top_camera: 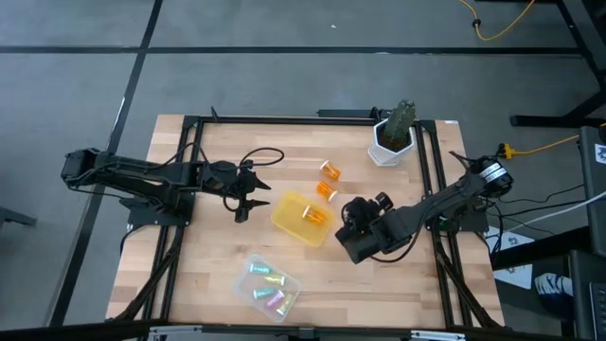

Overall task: Pick and place medicine bottles into bin by pill shape (circle, oval)
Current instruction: Put the orange bottled capsule into the yellow bin

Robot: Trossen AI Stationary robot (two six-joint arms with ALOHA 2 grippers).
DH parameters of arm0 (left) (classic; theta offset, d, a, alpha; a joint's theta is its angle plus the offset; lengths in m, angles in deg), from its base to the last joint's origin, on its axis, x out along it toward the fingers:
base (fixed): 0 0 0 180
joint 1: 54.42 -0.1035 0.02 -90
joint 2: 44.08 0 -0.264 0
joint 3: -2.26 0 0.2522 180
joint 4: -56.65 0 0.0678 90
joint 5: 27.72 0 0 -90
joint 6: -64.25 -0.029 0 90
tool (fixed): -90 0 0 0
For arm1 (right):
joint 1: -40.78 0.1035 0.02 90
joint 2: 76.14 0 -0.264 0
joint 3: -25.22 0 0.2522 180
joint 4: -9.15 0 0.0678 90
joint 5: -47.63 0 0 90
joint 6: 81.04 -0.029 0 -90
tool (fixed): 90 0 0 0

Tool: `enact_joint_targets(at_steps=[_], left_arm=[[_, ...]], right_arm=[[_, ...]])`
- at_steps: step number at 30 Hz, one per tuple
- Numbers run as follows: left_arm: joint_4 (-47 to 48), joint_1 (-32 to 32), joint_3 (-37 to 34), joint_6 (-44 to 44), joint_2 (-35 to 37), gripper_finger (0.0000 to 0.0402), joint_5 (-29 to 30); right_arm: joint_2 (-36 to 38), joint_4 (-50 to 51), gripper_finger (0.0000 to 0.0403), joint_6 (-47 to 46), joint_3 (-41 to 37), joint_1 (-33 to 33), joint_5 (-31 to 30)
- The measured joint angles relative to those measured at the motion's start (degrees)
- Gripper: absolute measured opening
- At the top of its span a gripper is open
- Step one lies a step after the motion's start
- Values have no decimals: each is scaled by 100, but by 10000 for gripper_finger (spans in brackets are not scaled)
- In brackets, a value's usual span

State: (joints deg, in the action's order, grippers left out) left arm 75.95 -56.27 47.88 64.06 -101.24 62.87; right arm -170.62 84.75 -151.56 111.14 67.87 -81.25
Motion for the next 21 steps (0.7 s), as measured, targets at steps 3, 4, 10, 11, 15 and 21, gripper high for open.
enact_joint_targets(at_steps=[3, 4, 10, 11, 15, 21], left_arm=[[0, 0, 0, -1, 1, 212, -1], [0, 1, 1, -2, 2, 212, 0], [0, 2, 0, 0, 0, 212, -1], [0, 1, 0, 0, 0, 212, 0], [0, 2, 0, -2, 0, 212, 0], [0, 1, 1, -2, 2, 212, 0]], right_arm=[[-2, 24, 201, -2, -251, -6, 582], [-2, 19, 201, 0, -337, -29, 823], [-4, 69, 201, 197, -778, -201, 1755], [-4, 60, 201, 325, -817, -235, 1756], [-4, 30, 201, 1002, -875, -423, 1830], [-4, -279, 201, 2886, -715, -792, 2517]])
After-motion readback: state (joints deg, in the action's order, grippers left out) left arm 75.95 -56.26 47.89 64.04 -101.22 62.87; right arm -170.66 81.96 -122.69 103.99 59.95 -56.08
